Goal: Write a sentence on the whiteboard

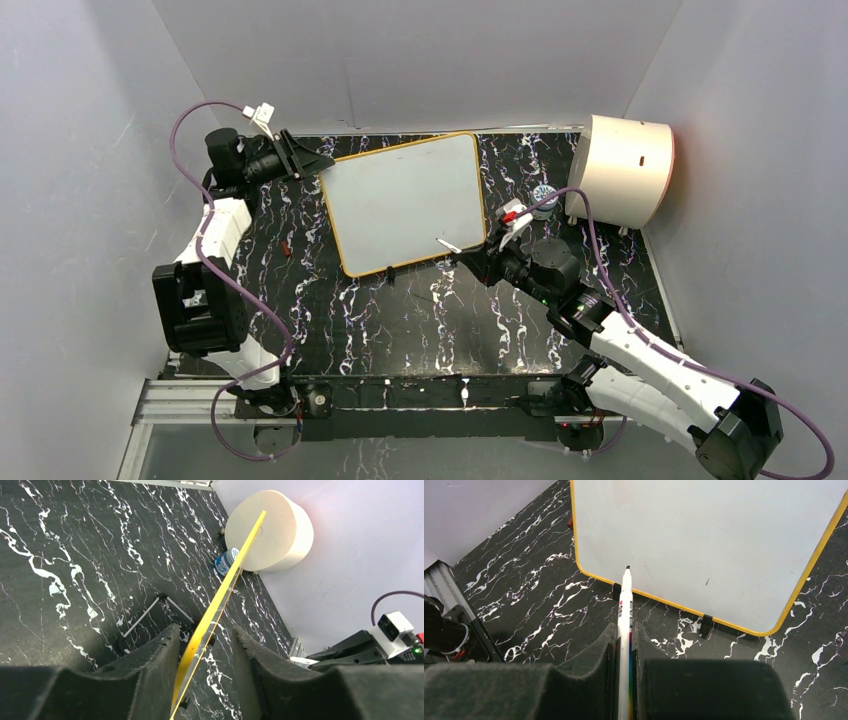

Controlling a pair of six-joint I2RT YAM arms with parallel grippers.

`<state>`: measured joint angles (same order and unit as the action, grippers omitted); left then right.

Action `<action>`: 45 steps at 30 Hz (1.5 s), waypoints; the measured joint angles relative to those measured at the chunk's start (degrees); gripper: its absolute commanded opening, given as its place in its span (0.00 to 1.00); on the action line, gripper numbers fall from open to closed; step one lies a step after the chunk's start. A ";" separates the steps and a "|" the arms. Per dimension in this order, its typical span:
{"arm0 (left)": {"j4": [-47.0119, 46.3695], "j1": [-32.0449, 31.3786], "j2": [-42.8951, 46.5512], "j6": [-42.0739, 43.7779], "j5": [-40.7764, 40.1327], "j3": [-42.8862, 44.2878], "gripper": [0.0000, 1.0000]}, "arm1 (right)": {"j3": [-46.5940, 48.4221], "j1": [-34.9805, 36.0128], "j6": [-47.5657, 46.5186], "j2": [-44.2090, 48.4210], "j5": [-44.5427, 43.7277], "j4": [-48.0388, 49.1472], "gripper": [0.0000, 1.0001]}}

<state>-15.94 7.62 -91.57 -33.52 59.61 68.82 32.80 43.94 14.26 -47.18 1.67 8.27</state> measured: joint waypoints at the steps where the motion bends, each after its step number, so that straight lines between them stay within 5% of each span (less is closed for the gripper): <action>1: -0.70 0.02 0.00 -0.20 -0.09 -0.66 0.33 | 0.00 0.00 -0.07 0.09 0.00 -0.07 0.00; 15: -7.91 -0.55 1.88 -2.84 3.78 -9.09 0.00 | 0.66 0.00 -1.16 0.35 0.20 -2.25 0.00; 24: -10.21 -1.77 4.55 -3.34 5.53 -13.09 0.00 | 2.82 0.00 -2.86 0.07 0.42 -3.26 0.00; 45: -0.61 -3.63 8.76 13.97 6.91 -14.01 0.00 | 16.15 3.85 -7.30 -8.00 -3.39 -16.37 0.00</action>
<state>-16.56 3.99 -82.81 -19.55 66.52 54.81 48.95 47.79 6.96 -55.18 -1.72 -8.10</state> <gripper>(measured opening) 0.054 0.197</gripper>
